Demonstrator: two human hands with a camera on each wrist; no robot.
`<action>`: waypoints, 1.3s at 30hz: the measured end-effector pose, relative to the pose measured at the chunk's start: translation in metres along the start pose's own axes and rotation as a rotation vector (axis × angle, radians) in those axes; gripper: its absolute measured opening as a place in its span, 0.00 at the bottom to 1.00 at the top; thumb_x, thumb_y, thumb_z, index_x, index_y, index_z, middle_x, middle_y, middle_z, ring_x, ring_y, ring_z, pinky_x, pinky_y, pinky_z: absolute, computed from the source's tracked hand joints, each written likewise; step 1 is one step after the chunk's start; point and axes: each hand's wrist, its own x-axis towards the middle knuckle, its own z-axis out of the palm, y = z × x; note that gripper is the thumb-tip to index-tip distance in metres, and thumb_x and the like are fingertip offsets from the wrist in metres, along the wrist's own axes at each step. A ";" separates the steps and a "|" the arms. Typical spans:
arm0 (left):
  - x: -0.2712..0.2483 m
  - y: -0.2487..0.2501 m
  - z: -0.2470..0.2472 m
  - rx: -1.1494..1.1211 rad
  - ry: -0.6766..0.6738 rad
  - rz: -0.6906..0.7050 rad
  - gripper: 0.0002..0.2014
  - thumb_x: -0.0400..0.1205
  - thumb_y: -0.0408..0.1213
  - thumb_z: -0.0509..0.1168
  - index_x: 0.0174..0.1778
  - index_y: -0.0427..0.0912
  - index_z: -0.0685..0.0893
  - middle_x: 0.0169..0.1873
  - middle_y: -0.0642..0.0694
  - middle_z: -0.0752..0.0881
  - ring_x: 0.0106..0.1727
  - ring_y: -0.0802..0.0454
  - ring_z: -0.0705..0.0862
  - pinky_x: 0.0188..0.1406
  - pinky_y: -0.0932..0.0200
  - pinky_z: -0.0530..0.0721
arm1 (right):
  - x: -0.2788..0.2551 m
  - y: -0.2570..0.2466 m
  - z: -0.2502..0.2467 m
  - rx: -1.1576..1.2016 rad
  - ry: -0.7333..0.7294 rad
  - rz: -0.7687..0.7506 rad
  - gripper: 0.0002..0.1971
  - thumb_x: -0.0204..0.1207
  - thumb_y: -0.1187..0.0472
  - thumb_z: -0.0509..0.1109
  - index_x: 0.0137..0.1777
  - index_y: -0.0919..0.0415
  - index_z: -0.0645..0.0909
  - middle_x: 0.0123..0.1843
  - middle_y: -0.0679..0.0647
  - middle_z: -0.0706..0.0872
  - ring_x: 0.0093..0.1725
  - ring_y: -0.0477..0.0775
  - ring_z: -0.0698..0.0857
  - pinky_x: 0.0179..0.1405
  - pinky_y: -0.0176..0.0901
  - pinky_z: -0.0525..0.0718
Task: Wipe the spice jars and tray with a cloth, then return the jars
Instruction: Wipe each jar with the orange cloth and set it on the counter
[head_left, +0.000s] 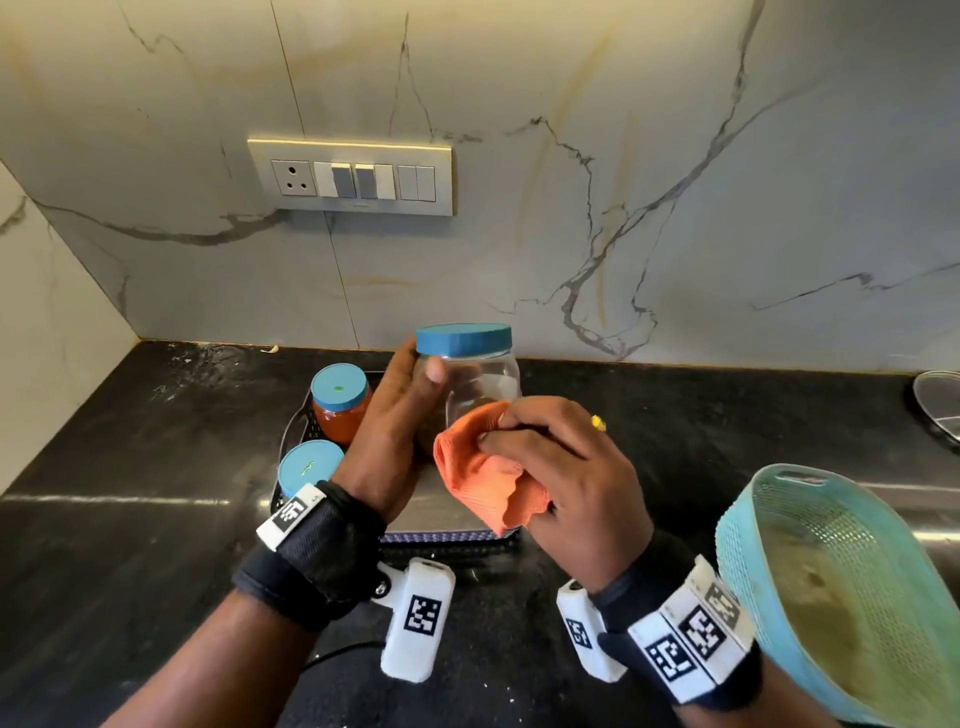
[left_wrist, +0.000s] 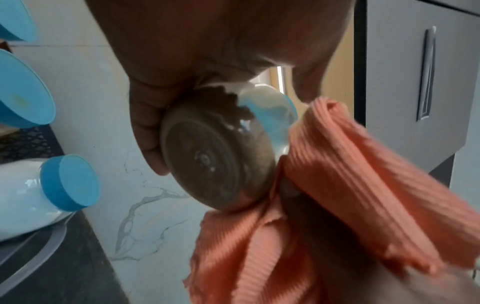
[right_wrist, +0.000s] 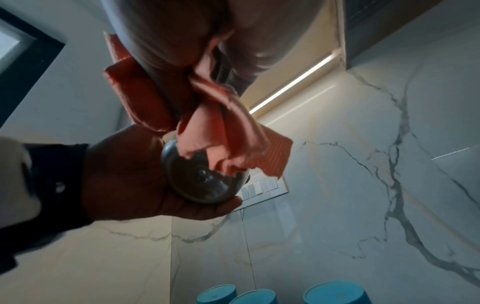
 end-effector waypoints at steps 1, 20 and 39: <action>-0.002 0.000 0.002 0.047 0.003 0.009 0.44 0.72 0.63 0.76 0.78 0.42 0.72 0.69 0.37 0.85 0.70 0.33 0.84 0.68 0.33 0.82 | 0.001 0.000 0.001 0.005 -0.001 0.001 0.13 0.71 0.62 0.72 0.54 0.60 0.91 0.57 0.57 0.87 0.56 0.54 0.86 0.55 0.44 0.87; -0.012 -0.002 0.007 -0.002 0.008 0.050 0.47 0.68 0.59 0.81 0.77 0.37 0.73 0.65 0.36 0.87 0.68 0.35 0.85 0.68 0.34 0.82 | 0.021 0.016 -0.014 0.131 0.131 0.178 0.14 0.65 0.67 0.79 0.52 0.61 0.90 0.52 0.55 0.87 0.50 0.46 0.85 0.51 0.29 0.81; -0.013 0.003 0.007 -0.019 0.079 0.076 0.33 0.76 0.51 0.69 0.76 0.43 0.74 0.68 0.35 0.84 0.69 0.34 0.84 0.66 0.31 0.83 | -0.010 0.005 -0.010 0.007 -0.133 -0.121 0.17 0.72 0.67 0.73 0.60 0.59 0.87 0.63 0.52 0.79 0.61 0.53 0.83 0.59 0.42 0.86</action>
